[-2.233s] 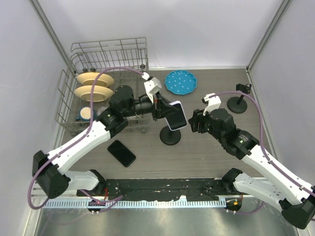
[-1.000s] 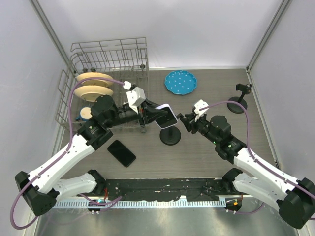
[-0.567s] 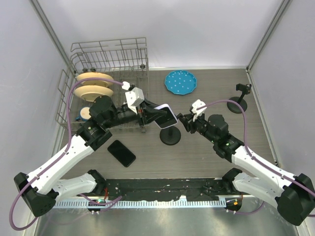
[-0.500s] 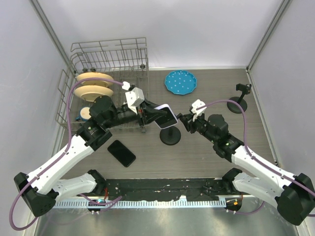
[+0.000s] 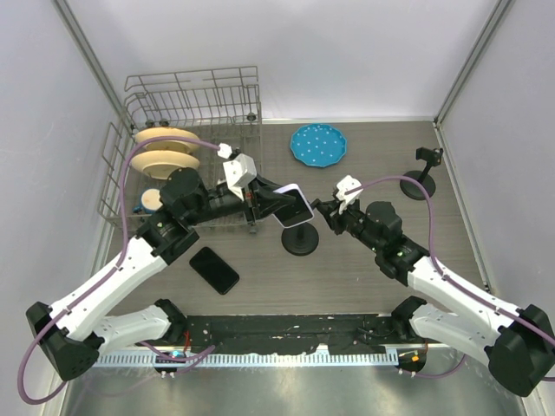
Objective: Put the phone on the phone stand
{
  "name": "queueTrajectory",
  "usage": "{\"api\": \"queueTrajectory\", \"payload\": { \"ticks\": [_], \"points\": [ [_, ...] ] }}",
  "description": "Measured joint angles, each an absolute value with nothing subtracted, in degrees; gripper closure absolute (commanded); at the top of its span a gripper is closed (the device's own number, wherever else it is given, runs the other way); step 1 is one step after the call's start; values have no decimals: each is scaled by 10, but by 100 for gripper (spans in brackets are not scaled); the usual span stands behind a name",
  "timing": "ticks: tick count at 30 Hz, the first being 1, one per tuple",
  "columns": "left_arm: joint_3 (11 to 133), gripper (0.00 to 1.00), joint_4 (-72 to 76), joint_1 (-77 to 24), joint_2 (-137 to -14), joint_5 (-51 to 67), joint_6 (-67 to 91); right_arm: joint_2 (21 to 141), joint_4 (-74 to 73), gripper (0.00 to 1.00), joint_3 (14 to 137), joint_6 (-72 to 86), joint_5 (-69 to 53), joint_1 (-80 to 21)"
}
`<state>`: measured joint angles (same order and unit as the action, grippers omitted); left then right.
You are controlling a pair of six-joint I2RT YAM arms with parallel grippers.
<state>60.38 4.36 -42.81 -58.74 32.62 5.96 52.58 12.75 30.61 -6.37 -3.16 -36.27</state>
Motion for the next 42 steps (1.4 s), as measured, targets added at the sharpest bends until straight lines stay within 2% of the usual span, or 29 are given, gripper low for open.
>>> {"api": "queueTrajectory", "payload": {
  "ticks": [3, 11, 16, 25, 31, 36, 42],
  "points": [
    [604, 100, 43, -428, -594, 326, 60, 529, 129, 99, 308, -67, -32, -362],
    [605, 100, 45, -428, -620, 330, 65, 531, 110, 99, 317, -44, -35, -362],
    [614, 100, 88, -428, -675, 388, 92, 544, 91, 99, 335, -21, -41, -357],
    [660, 100, 134, -428, -761, 534, 58, 584, 78, 99, 367, 46, -187, -238],
    [716, 100, 131, -428, -826, 586, 21, 619, 49, 99, 405, 48, -245, -237],
    [766, 100, 70, -428, -874, 611, -43, 623, 18, 99, 421, 48, -267, -237],
    [784, 100, 44, -428, -905, 623, -75, 638, 11, 99, 433, 47, -285, -236]
  ]
}}
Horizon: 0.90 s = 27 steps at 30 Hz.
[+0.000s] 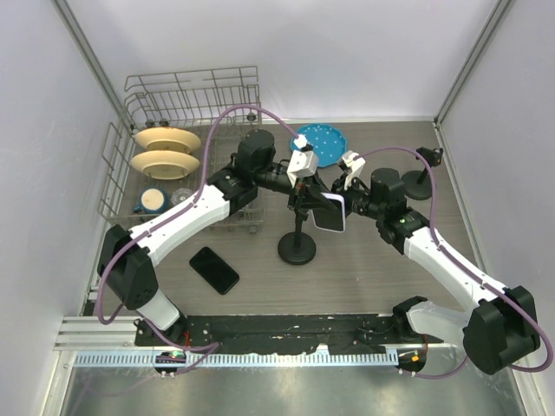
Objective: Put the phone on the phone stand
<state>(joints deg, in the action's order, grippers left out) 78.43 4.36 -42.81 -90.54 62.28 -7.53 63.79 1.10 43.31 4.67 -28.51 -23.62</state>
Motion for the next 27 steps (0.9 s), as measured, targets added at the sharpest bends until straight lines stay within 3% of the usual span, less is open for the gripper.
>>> {"api": "queueTrajectory", "payload": {
  "ticks": [17, 27],
  "points": [
    [854, 100, -157, -438, -958, 594, -246, 632, 10, 99, 431, 38, -285, -230],
    [962, 100, -289, -438, -1020, 616, -284, 632, 9, 99, 431, 15, -302, -225]
  ]
}}
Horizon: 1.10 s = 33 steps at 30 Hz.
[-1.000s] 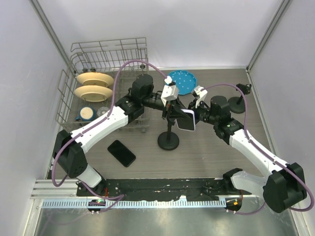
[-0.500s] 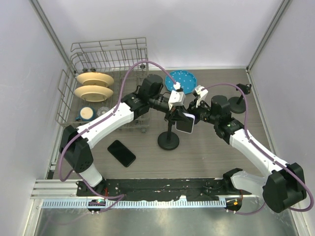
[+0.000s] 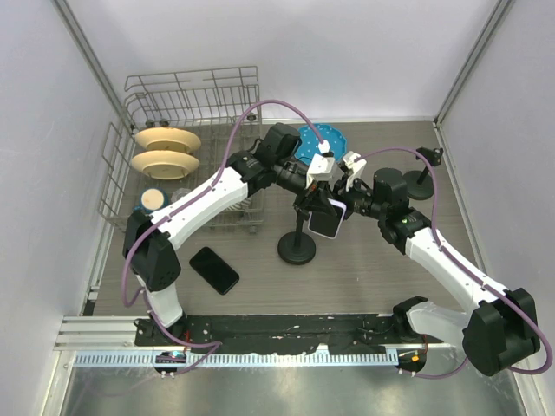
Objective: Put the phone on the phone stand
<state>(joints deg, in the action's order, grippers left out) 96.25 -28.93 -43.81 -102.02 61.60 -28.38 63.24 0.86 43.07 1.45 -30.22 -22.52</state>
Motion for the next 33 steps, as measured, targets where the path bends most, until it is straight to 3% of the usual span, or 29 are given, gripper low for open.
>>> {"api": "queueTrajectory", "payload": {
  "ticks": [22, 27, 33],
  "points": [
    [961, 100, -318, -433, -1030, 601, -304, 609, 18, 99, 412, 5, -295, -227],
    [895, 100, -258, -436, -995, 573, -257, 557, 59, 99, 360, 6, -198, -270],
    [808, 100, -247, -455, -918, 497, -204, 508, 142, 99, 284, 32, 40, -417]
  ]
}}
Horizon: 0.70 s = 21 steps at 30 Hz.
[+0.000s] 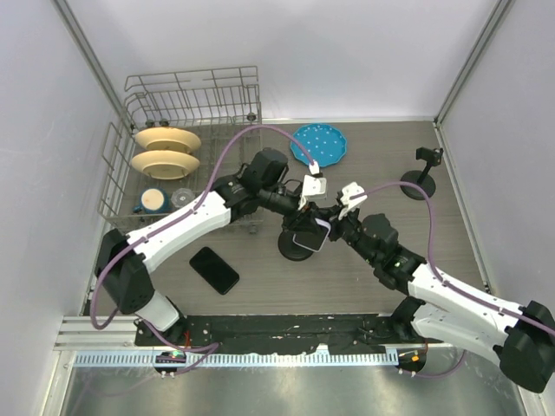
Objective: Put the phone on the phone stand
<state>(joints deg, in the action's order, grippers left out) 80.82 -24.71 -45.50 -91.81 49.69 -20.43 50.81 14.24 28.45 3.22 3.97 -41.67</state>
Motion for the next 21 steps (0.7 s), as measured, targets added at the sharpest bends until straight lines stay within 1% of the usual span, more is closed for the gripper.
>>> {"api": "queueTrajectory", "payload": {
  "ticks": [3, 6, 9, 14, 18, 21],
  "points": [
    [756, 100, -216, -470, -873, 441, -183, 507, 199, 99, 254, 43, 136, -470],
    [707, 100, -172, -482, -833, 393, -162, 519, 221, 99, 252, 42, 161, -488],
    [688, 100, -153, -482, -819, 384, -145, 526, 229, 99, 253, 40, 151, -486],
    [687, 100, -134, -483, -819, 371, -116, 520, 211, 99, 259, 41, 95, -448],
    [669, 100, -82, -486, -818, 354, -78, 484, 193, 99, 248, 42, 64, -418],
    [651, 100, -28, -482, -815, 325, -40, 461, 205, 99, 227, 48, 65, -407]
  ]
}}
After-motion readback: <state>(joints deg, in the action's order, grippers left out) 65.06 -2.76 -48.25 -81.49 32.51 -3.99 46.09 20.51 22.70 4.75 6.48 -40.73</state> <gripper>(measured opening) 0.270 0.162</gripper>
